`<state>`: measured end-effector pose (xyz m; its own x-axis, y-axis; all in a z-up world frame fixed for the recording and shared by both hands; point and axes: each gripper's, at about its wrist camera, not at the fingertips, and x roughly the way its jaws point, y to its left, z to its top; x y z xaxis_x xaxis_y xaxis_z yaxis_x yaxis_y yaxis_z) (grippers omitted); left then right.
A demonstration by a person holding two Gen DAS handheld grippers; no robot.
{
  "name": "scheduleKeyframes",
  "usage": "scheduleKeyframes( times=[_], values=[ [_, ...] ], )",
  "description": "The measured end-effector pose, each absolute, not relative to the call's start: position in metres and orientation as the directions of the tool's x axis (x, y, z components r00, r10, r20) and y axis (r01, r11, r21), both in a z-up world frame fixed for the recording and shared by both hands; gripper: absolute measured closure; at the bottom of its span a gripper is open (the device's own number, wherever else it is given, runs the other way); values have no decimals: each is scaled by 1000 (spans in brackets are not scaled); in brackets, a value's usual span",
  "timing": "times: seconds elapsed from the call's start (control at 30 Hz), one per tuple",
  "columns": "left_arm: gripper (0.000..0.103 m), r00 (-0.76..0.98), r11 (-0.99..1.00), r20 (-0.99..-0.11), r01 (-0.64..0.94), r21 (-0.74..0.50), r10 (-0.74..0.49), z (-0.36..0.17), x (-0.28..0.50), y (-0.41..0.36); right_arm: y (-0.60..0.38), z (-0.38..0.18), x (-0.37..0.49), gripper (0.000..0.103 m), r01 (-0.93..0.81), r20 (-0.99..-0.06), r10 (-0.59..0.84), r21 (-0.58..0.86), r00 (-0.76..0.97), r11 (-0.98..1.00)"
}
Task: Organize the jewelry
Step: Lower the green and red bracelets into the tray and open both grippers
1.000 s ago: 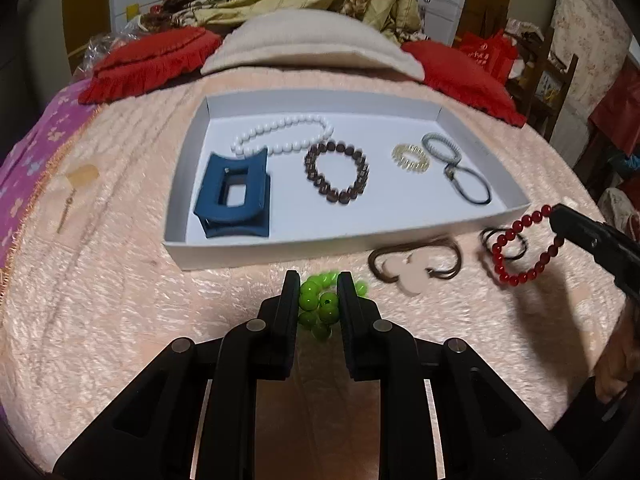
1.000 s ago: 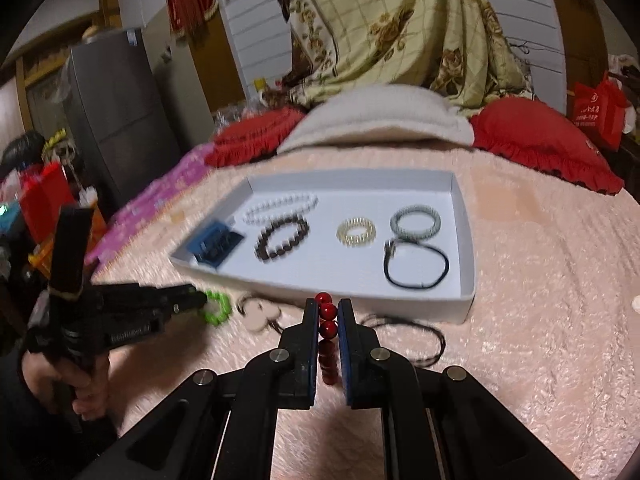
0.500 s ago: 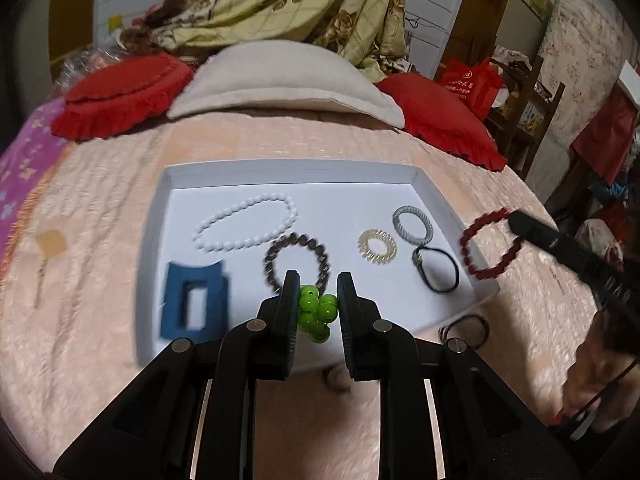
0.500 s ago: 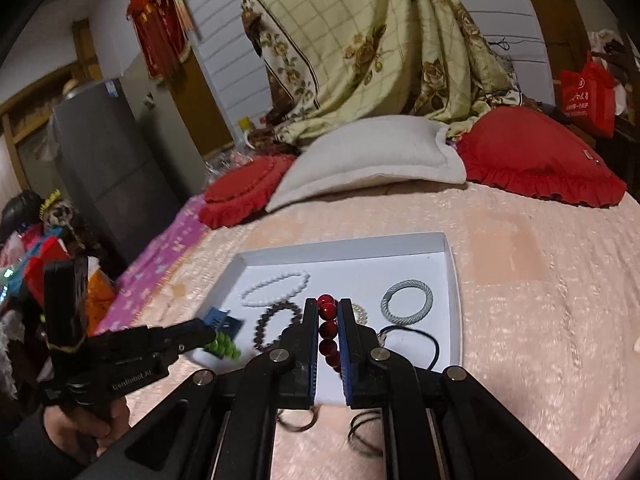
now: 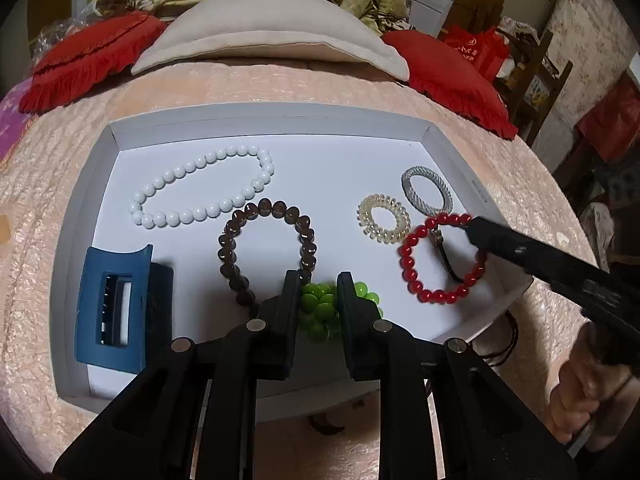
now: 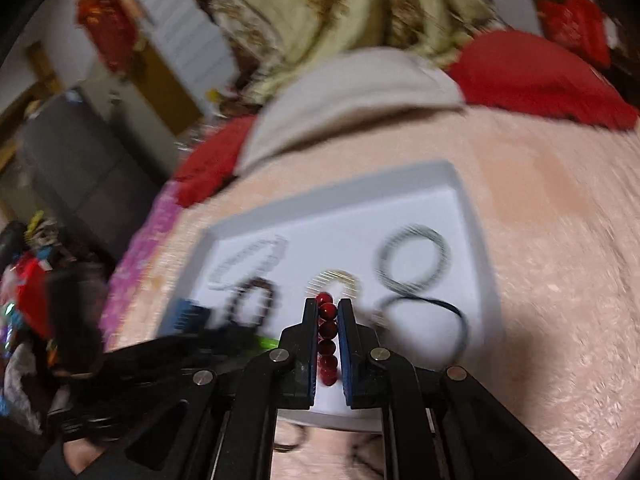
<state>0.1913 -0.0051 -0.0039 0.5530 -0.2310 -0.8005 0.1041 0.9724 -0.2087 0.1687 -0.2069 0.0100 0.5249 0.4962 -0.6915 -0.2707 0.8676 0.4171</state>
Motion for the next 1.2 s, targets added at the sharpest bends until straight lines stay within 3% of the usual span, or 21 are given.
scheduleKeyframes(
  times=[0.13,0.43,0.57,0.67,0.73,1.0,1.2],
  values=[
    [86,558,979,-804,115,-170,-205,-4,187,-9,-214,-9,175,94,-222,-747,445,387,493,895],
    [84,574,985,-800,96,-143,-172,-3,187,-8,-206,-10,173,94,-254,-761,426,343,489,904],
    [50,588,988,-794,81,-134,-156,-1,187,-6,-207,-11,175,92,-251,-766,430,350,477,902],
    [49,594,989,-792,72,-126,-143,0,188,-4,-207,-8,173,79,-254,-759,424,340,495,905],
    [49,601,990,-787,61,-131,-141,2,188,0,-206,-4,172,60,-260,-753,414,324,512,910],
    [49,630,984,-757,89,-153,-174,15,169,9,-208,18,155,60,-279,-700,373,251,609,927],
    [49,634,964,-727,195,-179,-263,20,112,1,-225,34,109,59,-249,-658,280,142,699,958]
  ],
)
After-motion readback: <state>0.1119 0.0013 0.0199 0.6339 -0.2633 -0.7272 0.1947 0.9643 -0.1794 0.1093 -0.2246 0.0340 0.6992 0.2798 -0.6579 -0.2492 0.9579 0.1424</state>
